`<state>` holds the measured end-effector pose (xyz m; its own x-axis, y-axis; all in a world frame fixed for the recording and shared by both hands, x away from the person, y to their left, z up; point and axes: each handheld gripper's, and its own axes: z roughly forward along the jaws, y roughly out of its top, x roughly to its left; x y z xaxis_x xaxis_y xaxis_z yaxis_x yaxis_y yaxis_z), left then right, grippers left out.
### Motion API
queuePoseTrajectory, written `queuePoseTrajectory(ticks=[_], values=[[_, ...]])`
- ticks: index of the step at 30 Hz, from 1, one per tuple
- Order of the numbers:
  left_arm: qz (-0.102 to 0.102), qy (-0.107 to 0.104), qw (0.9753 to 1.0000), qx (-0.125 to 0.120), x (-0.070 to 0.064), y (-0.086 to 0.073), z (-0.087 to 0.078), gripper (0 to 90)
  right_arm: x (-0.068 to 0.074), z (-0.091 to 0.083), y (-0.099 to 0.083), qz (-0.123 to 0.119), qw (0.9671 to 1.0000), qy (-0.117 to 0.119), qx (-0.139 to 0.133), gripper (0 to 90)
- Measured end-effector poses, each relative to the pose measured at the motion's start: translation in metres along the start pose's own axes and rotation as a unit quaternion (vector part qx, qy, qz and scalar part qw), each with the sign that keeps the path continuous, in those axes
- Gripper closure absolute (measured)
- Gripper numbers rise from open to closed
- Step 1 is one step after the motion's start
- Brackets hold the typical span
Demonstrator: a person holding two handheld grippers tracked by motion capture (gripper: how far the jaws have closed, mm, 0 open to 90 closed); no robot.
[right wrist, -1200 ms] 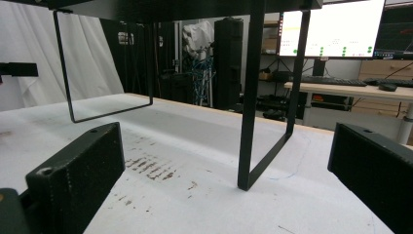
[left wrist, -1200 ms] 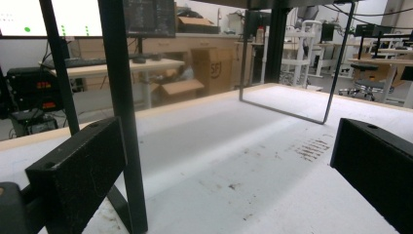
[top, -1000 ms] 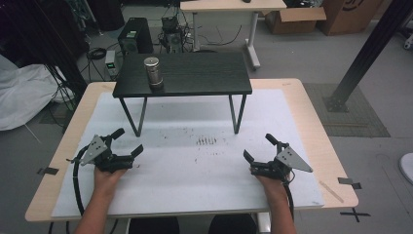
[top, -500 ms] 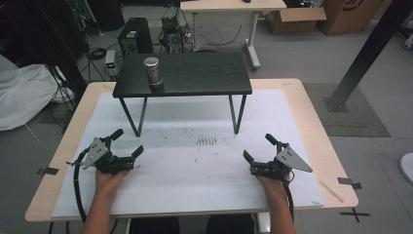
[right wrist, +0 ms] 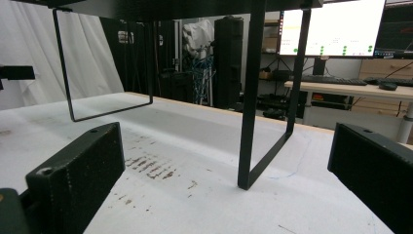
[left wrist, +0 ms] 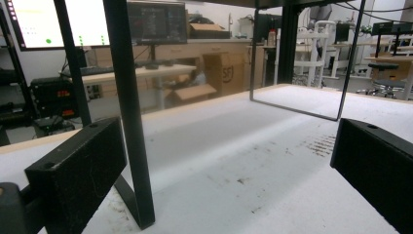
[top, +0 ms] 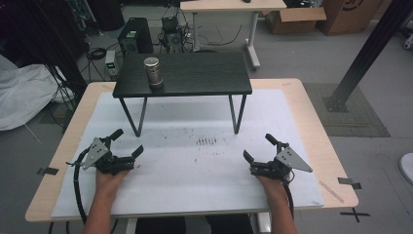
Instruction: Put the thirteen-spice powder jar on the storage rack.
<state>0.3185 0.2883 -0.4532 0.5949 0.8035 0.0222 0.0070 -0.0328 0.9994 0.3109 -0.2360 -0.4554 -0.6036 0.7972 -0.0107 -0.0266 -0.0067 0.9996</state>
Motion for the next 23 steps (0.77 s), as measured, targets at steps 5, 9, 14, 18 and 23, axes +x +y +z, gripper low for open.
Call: queuePoseTrajectory(ticks=[5,9,14,18,23], values=[[-0.001,0.000,1.0000,0.000,0.0000,0.0000,0.0000,0.2,0.0000,-0.0003,-0.0001,0.000,1.0000,0.000,-0.001,0.0],[0.000,0.001,1.0000,-0.001,-0.0001,0.0000,0.0000,0.3,0.0003,-0.0004,-0.0001,-0.001,1.0000,0.000,-0.002,0.0],[0.000,0.001,1.0000,-0.001,0.0000,0.0000,0.0000,0.2,0.0002,-0.0002,-0.0001,-0.002,1.0000,0.000,-0.002,0.0],[0.000,0.001,1.0000,-0.001,-0.0001,0.0000,0.0000,0.2,0.0004,-0.0003,-0.0001,-0.002,1.0000,0.000,-0.002,0.0],[0.003,0.002,1.0000,-0.002,-0.0005,0.0000,-0.0002,0.2,0.0004,-0.0004,-0.0001,-0.001,1.0000,0.000,-0.002,0.0]])
